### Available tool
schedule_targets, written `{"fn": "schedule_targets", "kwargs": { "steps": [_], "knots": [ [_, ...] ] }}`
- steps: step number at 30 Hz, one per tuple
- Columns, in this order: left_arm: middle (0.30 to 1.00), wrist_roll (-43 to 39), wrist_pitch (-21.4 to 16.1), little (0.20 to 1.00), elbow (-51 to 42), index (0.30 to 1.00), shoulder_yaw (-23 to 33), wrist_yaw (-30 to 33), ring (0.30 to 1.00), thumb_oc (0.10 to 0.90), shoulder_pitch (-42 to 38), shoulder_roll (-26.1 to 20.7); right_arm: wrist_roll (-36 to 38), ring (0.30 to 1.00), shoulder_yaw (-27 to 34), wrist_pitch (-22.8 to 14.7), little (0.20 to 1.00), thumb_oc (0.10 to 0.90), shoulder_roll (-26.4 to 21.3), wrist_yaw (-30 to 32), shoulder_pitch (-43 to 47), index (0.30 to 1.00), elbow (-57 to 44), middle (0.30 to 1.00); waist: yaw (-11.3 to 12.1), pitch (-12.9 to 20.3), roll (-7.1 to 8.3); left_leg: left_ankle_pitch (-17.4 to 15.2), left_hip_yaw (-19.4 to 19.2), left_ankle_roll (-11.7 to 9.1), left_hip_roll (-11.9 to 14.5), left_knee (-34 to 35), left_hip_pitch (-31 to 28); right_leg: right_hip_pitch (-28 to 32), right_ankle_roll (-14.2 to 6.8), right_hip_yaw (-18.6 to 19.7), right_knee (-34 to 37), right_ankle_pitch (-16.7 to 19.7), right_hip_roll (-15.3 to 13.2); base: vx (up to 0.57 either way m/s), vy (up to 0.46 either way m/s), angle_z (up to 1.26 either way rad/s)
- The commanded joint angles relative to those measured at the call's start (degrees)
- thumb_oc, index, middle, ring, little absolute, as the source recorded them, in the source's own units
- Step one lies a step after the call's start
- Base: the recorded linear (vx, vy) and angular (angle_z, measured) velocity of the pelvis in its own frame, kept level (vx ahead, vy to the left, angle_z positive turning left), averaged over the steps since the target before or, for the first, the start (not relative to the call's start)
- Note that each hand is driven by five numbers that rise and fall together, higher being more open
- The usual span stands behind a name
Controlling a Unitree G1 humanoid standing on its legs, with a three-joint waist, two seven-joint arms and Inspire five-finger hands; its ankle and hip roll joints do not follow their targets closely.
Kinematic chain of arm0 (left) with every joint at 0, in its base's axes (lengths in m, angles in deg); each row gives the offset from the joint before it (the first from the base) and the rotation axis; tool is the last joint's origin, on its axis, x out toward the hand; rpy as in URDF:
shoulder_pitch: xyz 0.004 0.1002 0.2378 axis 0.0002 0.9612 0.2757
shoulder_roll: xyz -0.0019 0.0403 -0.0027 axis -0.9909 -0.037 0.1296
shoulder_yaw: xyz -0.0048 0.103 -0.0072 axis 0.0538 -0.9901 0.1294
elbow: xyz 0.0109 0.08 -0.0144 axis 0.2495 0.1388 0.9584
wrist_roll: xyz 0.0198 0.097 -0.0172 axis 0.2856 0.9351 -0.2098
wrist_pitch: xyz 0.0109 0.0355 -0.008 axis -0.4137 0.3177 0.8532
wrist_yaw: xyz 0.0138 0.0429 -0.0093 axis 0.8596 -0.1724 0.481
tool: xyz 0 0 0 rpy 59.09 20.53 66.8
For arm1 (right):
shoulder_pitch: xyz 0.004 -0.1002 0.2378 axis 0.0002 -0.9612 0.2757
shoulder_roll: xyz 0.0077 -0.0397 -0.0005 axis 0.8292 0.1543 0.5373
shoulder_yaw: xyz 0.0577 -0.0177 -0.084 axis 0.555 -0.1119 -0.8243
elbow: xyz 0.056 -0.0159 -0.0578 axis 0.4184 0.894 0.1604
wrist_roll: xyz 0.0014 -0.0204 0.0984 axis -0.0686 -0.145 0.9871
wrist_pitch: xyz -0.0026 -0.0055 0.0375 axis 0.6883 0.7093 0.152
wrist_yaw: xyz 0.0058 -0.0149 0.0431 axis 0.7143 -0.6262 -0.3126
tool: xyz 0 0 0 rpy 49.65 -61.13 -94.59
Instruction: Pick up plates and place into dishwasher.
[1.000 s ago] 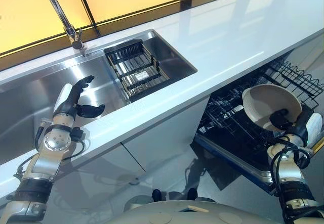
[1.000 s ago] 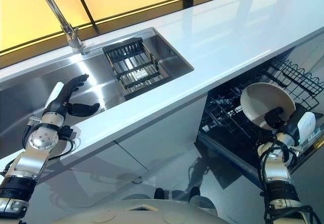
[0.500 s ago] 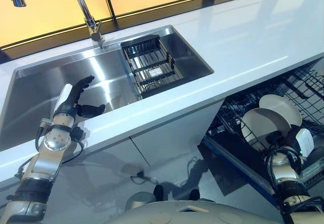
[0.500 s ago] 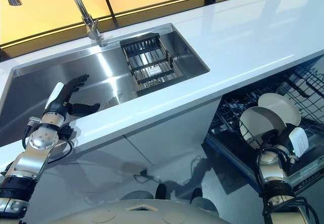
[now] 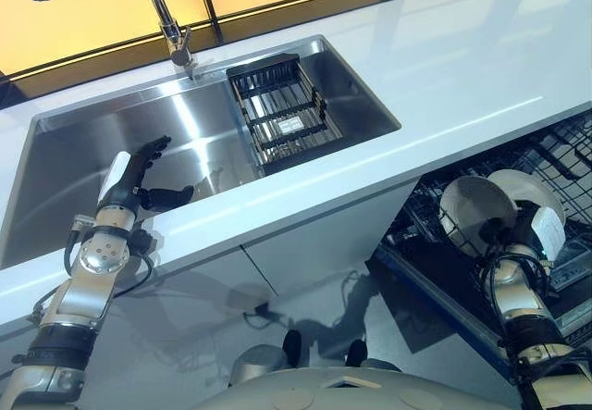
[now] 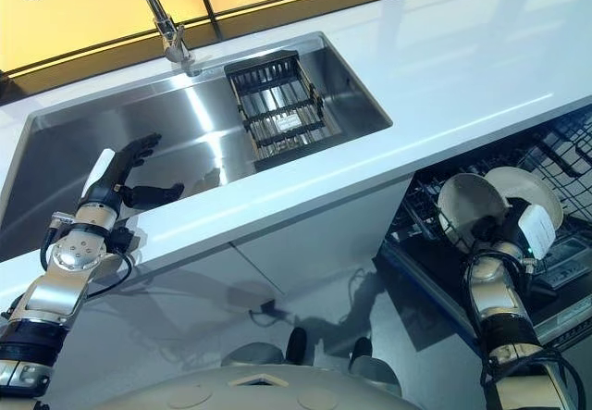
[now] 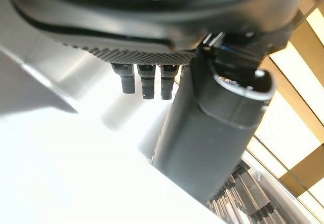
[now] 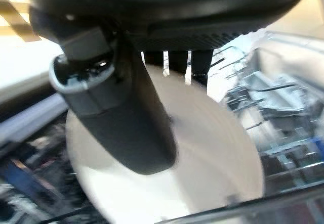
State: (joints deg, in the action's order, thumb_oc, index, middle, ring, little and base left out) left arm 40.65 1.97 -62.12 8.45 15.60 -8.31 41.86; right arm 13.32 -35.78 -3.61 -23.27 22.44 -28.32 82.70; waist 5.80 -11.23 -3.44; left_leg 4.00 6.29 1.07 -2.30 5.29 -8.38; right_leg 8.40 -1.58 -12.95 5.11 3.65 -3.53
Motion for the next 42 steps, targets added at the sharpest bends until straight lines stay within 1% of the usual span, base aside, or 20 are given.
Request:
{"fn": "schedule_targets", "kwargs": {
  "steps": [1, 4, 5, 6, 10, 14, 16, 18, 19, 21, 22, 25, 28, 31, 34, 35, 38, 40, 41, 42],
  "knots": [
    [0.9, 1.0, -3.9, 0.9, -3.4, 0.9, 3.8, 0.9, 0.9, 0.8, -0.8, -3.4, -1.4, 0.9, 2.7, -8.6, 0.9, 0.8, -3.4, 6.0, 3.0, 0.9, -11.8, 0.9, -0.8, 3.4, 1.69, -5.0, -5.0, 0.7, -0.5, -2.9, 1.0, -1.7, -3.8, 2.6, -7.0, -5.2, -0.7, -0.01, 0.007, -0.06],
    [0.9, 1.0, -3.7, 0.9, -3.1, 0.9, 4.3, 0.7, 0.9, 0.8, -0.9, -3.3, -0.1, 0.9, 4.7, -10.7, 0.9, 0.8, -3.1, 5.9, 2.0, 0.9, -15.2, 0.9, -1.8, 3.6, 1.99, -5.3, -6.0, 0.8, -0.4, -2.8, 0.5, -1.7, -4.0, 3.4, -7.0, -5.2, -0.6, -0.02, 0.004, -0.08],
    [0.9, 0.9, -3.8, 0.9, -3.0, 0.9, 4.7, 0.6, 0.9, 0.8, -0.7, -3.2, 1.4, 0.9, 5.6, -11.8, 0.9, 0.8, -2.7, 5.4, 1.3, 0.9, -16.2, 0.9, -2.2, 3.8, 2.08, -5.4, -6.3, 0.9, -0.4, -2.7, 0.3, -1.7, -4.0, 3.7, -7.0, -5.3, -0.5, -0.02, -0.007, -0.09],
    [0.9, 1.0, -3.7, 0.9, -3.2, 0.9, 5.2, 0.4, 0.9, 0.8, -0.3, -3.1, 4.9, 0.9, 7.0, -13.6, 0.9, 0.8, -1.7, 4.6, 0.3, 0.9, -17.5, 0.9, -2.7, 4.0, 2.24, -5.5, -6.8, 0.9, -0.4, -2.6, 0.1, -1.6, -4.1, 4.0, -7.0, -5.2, -0.4, -0.02, -0.013, -0.1],
    [0.9, 1.4, -4.0, 0.9, -3.3, 0.9, 5.9, 0.3, 0.9, 0.8, 0.3, -2.6, 8.9, 0.9, 9.1, -16.4, 0.9, 0.8, 0.3, 3.6, -1.4, 0.9, -19.6, 0.9, -3.5, 4.2, 2.5, -5.7, -7.6, 1.1, -0.3, -2.5, -0.3, -1.7, -4.2, 4.7, -7.0, -5.2, -0.3, -0.02, -0.018, -0.16],
    [0.9, 2.1, -4.3, 0.9, -2.7, 0.9, 6.5, 0.2, 0.9, 0.8, 0.3, -2.4, 14.9, 0.9, 11.9, -20.0, 0.9, 0.8, 3.4, 3.1, -3.4, 0.9, -19.2, 0.9, -4.6, 4.4, 2.74, -6.1, -8.8, 1.2, -0.2, -2.5, -0.6, -1.9, -4.3, 5.7, -7.0, -5.1, 0.0, -0.03, -0.036, -0.11],
    [0.9, 2.0, -4.7, 0.9, -2.2, 0.9, 6.6, 0.5, 0.9, 0.8, 0.2, -2.6, 19.4, 0.9, 12.7, -21.3, 0.9, 0.8, 4.4, 3.3, -4.0, 0.9, -18.3, 0.9, -5.0, 4.4, 2.76, -6.2, -9.2, 1.2, -0.2, -2.5, -0.6, -2.0, -4.3, 6.0, -6.9, -5.0, 0.1, -0.04, -0.034, -0.18],
    [0.9, 1.9, -4.7, 0.9, -1.9, 0.9, 6.4, 0.8, 0.9, 0.8, 0.1, -2.6, 26.6, 0.9, 13.1, -23.9, 0.9, 0.8, 6.5, 3.9, -4.5, 0.9, -16.4, 0.9, -5.4, 4.3, 2.64, -6.1, -9.6, 1.2, -0.2, -2.5, -0.6, -2.0, -4.3, 6.3, -6.8, -4.8, 0.2, -0.05, -0.031, -0.16],
    [0.9, 1.9, -4.8, 0.9, -1.7, 0.9, 6.0, 1.0, 0.9, 0.8, -0.2, -2.5, 31.2, 0.9, 13.4, -26.1, 0.9, 0.8, 8.8, 3.3, -4.9, 0.9, -14.1, 0.9, -5.6, 4.4, 2.47, -6.1, -9.8, 1.1, -0.1, -2.2, -0.7, -2.0, -4.3, 6.5, -6.6, -4.7, 0.2, -0.04, -0.033, -0.15],
    [0.9, 2.1, -4.8, 0.9, -1.6, 0.9, 5.6, 1.1, 0.9, 0.8, -0.4, -2.5, 35.6, 0.9, 13.4, -27.7, 0.9, 0.8, 10.2, 3.5, -5.0, 0.9, -12.9, 0.9, -5.7, 4.4, 2.34, -6.1, -9.9, 1.1, -0.1, -2.1, -0.8, -1.9, -4.2, 6.4, -6.4, -4.7, 0.2, -0.04, -0.028, -0.17],
    [0.9, 2.0, -4.6, 0.9, -1.8, 0.9, 5.1, 1.3, 0.9, 0.8, -0.5, -2.5, 39.6, 0.9, 13.1, -30.0, 0.9, 0.8, 12.4, 4.0, -5.1, 0.9, -11.3, 0.9, -5.7, 4.4, 2.08, -6.0, -10.1, 1.0, -0.1, -1.9, -0.9, -1.8, -4.2, 6.5, -6.2, -4.7, 0.3, -0.03, -0.021, -0.13],
    [0.9, 2.1, -4.5, 0.9, -1.6, 0.9, 4.1, 1.7, 0.9, 0.8, -1.0, -2.5, 43.1, 0.9, 12.2, -32.8, 0.9, 0.8, 14.5, 5.9, -4.8, 0.9, -9.2, 0.9, -5.7, 4.5, 1.72, -5.9, -10.1, 1.0, -0.1, -1.7, -1.0, -1.6, -4.0, 6.5, -5.8, -4.6, 0.4, -0.01, -0.007, -0.03],
    [0.9, 1.9, -3.7, 0.9, -1.7, 0.9, 2.6, 2.0, 0.9, 0.8, -2.0, -2.8, 45.8, 0.9, 10.8, -34.9, 0.9, 0.8, 16.3, 7.9, -4.0, 0.9, -6.3, 0.9, -5.4, 4.8, 1.14, -5.7, -9.9, 0.9, -0.2, -1.5, -0.9, -1.5, -3.8, 6.5, -5.4, -4.4, 0.3, 0.0, 0.0, 0.0],
    [0.9, 1.7, -3.2, 0.9, -2.0, 0.9, 1.6, 1.9, 0.9, 0.8, -2.6, -3.0, 48.9, 0.9, 9.3, -35.0, 0.9, 0.8, 17.3, 7.3, -3.1, 0.9, -3.8, 0.9, -5.0, 4.9, 0.66, -5.5, -9.6, 0.8, -0.2, -1.5, -0.7, -1.4, -3.6, 6.3, -5.1, -4.2, 0.3, 0.0, 0.002, 0.01],
    [0.9, 1.6, -2.9, 0.9, -2.5, 0.9, 1.0, 1.8, 0.9, 0.8, -2.7, -2.9, 51.9, 0.9, 8.0, -35.3, 0.9, 0.8, 18.0, 4.9, -2.3, 0.9, -1.6, 0.9, -4.5, 5.0, 0.32, -5.3, -9.2, 0.7, -0.3, -1.5, -0.5, -1.4, -3.4, 5.9, -4.9, -4.2, 0.2, -0.01, 0.009, 0.03],
    [0.9, 1.5, -2.7, 0.9, -2.9, 0.9, 0.6, 1.9, 0.9, 0.8, -2.7, -2.8, 54.7, 0.9, 7.2, -35.5, 0.9, 0.8, 18.3, 1.2, -1.9, 0.9, -1.4, 0.9, -4.1, 5.0, 0.15, -5.2, -8.8, 0.7, -0.4, -1.7, -0.2, -1.4, -3.3, 5.7, -4.9, -4.2, 0.1, -0.01, 0.011, 0.04],
    [0.9, 1.7, -2.1, 0.9, -3.4, 0.9, 0.0, 1.8, 0.9, 0.8, -2.7, -2.4, 56.3, 0.9, 5.6, -36.8, 0.9, 0.8, 18.9, -3.6, -1.1, 0.9, -1.0, 0.9, -3.6, 4.9, -0.13, -5.0, -8.3, 0.5, -0.5, -1.9, 0.2, -1.4, -3.1, 5.1, -5.0, -4.3, -0.1, 0.01, 0.023, 0.05],
    [0.9, 1.8, -2.3, 0.9, -3.2, 0.9, -0.4, 1.8, 0.9, 0.8, -2.7, -2.1, 58.4, 0.9, 5.0, -36.5, 0.9, 0.8, 18.9, -7.4, -0.5, 0.9, -0.8, 0.9, -3.2, 4.8, -0.32, -5.0, -7.9, 0.5, -0.7, -2.0, 0.4, -1.5, -3.0, 4.8, -5.1, -4.4, -0.3, 0.02, 0.046, 0.08],
    [0.9, 1.9, -2.2, 0.9, -3.2, 0.9, -0.7, 2.0, 0.9, 0.8, -2.7, -2.0, 61.7, 0.9, 4.7, -36.3, 0.9, 0.8, 19.0, -10.9, -0.2, 0.9, -0.7, 0.9, -3.1, 4.8, -0.42, -4.9, -7.8, 0.4, -0.7, -2.1, 0.5, -1.6, -3.0, 4.5, -5.1, -4.4, -0.4, 0.03, 0.056, 0.09],
    [0.9, 1.7, -1.9, 0.9, -3.5, 0.9, -1.1, 2.1, 0.9, 0.8, -2.8, -2.0, 67.1, 0.9, 4.4, -35.3, 0.9, 0.8, 19.0, -15.8, 0.6, 0.9, -0.6, 0.9, -2.6, 4.6, -0.57, -4.9, -7.5, 0.3, -0.8, -2.2, 0.8, -1.6, -3.0, 4.2, -5.2, -4.5, -0.6, 0.03, 0.047, 0.09]
  ]
}}
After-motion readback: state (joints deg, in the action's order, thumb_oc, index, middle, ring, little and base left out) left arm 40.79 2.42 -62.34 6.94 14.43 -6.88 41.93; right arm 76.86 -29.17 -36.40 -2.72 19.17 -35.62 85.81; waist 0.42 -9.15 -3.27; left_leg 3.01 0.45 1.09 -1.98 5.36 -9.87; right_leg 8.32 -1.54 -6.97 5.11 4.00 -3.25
